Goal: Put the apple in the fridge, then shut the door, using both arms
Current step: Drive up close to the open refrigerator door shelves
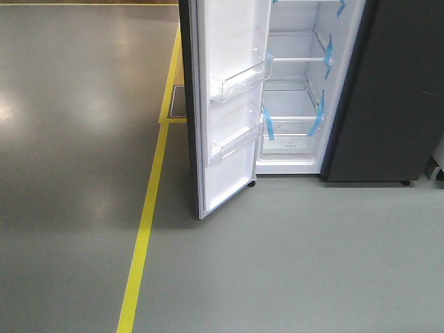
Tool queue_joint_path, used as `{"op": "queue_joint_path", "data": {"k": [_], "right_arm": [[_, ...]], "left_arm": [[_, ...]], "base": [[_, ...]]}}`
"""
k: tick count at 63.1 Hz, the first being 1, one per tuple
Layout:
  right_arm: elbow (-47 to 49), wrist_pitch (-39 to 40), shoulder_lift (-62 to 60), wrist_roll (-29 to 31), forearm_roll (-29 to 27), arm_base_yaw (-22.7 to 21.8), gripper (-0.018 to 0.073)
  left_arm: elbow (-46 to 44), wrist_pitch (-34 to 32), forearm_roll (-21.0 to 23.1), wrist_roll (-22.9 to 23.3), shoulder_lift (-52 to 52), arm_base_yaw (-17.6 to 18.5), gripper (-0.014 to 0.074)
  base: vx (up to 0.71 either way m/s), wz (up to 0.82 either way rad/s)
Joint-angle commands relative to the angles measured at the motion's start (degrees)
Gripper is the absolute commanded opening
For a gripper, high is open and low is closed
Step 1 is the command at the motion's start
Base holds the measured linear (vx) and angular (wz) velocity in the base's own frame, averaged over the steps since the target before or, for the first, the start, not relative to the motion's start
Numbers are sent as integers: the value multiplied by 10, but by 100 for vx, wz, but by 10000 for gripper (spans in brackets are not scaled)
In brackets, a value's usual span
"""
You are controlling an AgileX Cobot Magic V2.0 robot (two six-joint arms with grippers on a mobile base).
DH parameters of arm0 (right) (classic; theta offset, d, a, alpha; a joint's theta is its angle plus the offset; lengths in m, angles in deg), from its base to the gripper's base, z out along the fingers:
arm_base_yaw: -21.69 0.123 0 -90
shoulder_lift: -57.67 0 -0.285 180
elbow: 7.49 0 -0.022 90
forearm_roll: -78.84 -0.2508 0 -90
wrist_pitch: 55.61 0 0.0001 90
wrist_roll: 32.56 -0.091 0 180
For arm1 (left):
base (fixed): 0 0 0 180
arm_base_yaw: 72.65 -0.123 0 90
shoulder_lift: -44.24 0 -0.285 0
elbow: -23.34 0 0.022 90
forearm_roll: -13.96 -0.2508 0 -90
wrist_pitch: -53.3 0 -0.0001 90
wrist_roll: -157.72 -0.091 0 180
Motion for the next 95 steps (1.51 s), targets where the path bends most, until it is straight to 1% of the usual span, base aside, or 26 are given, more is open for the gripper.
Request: {"op": "queue_joint_path", "data": {"k": [1, 57, 95], "right_arm": [[14, 27, 8, 1, -32, 1, 367], [14, 27, 8, 1, -32, 1, 367], [14, 27, 8, 1, -32, 1, 367]], "left_arm": [[12, -42, 5, 4, -8, 0, -6], [12, -42, 5, 4, -8, 0, -6], [12, -42, 5, 4, -8, 0, -6]], "base": [[20, -2], [16, -4], [14, 4]]}}
